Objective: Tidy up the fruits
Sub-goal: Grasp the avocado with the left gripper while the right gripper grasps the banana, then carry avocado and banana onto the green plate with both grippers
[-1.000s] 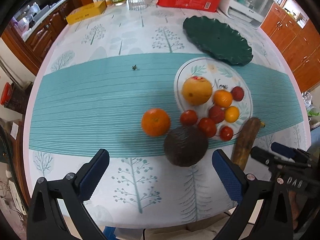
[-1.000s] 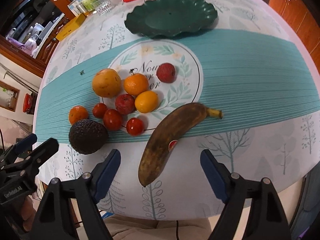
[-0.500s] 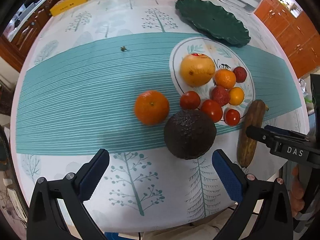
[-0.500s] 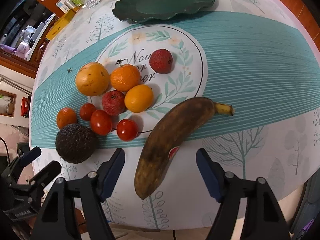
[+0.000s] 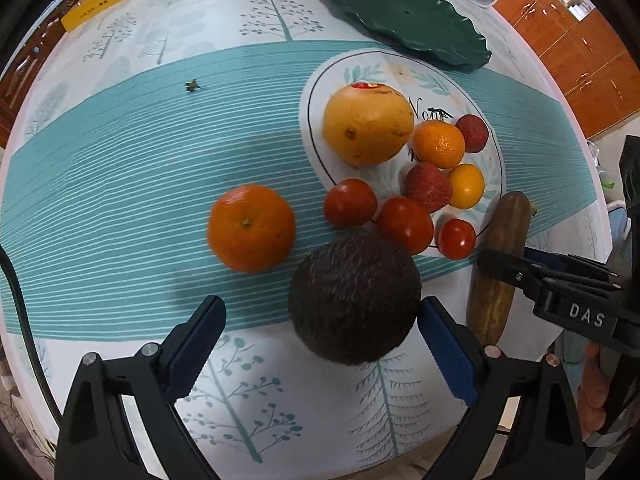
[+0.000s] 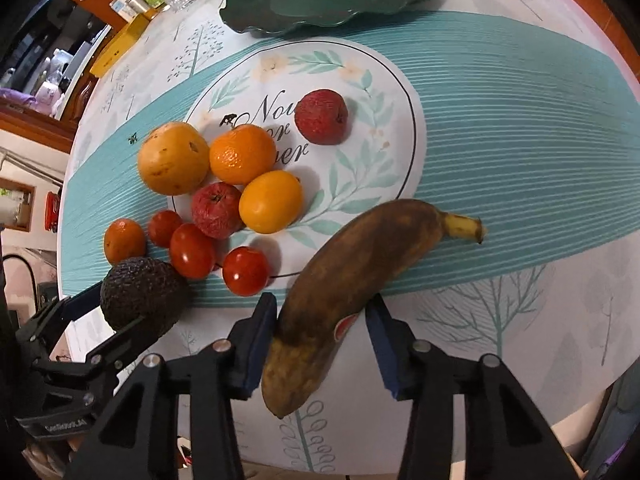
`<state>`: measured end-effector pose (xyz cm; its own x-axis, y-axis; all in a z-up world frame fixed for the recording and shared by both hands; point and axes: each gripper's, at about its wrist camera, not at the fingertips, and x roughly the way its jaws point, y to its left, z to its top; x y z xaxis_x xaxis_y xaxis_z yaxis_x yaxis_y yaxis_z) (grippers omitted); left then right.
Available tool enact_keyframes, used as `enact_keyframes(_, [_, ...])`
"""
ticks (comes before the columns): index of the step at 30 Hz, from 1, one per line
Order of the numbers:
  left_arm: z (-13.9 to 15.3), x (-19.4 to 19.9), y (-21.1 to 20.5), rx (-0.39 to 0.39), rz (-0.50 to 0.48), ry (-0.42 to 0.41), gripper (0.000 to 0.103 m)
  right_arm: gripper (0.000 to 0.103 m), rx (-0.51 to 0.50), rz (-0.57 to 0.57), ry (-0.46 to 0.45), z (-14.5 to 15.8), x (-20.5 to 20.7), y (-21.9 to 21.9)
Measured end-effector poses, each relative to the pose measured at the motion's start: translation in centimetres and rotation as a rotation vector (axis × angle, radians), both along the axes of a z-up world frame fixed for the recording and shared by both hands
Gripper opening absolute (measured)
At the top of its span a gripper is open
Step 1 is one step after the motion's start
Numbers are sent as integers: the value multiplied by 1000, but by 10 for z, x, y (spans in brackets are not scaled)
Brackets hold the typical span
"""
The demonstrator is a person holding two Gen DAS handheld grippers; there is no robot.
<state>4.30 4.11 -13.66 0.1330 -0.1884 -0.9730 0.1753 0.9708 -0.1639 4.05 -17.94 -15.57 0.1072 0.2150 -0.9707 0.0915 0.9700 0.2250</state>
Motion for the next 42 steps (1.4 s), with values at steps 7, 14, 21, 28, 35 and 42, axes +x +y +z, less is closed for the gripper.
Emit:
enact_keyframes(7, [-7, 8, -11, -16, -19, 23, 90, 42, -44, 60, -3, 4, 1, -1])
enact_keyframes(14, [-21, 15, -20, -42, -29, 52, 67, 41, -25, 70, 7, 4, 2, -5])
enact_keyframes(21, [-25, 15, -30, -15, -43, 22, 66, 43, -4, 24, 17, 0, 6, -9])
enact_keyframes(28, [-29, 9, -37, -13, -41, 7, 65, 38, -19, 52, -26, 6, 1, -7])
enact_keyframes(35, [-19, -1, -32, -26, -17, -7, 65, 37, -29, 64, -112, 31, -1, -12])
enact_keyframes(42, [19, 8, -39, -71, -16, -83, 65, 37, 7, 50, -180, 65, -2, -19])
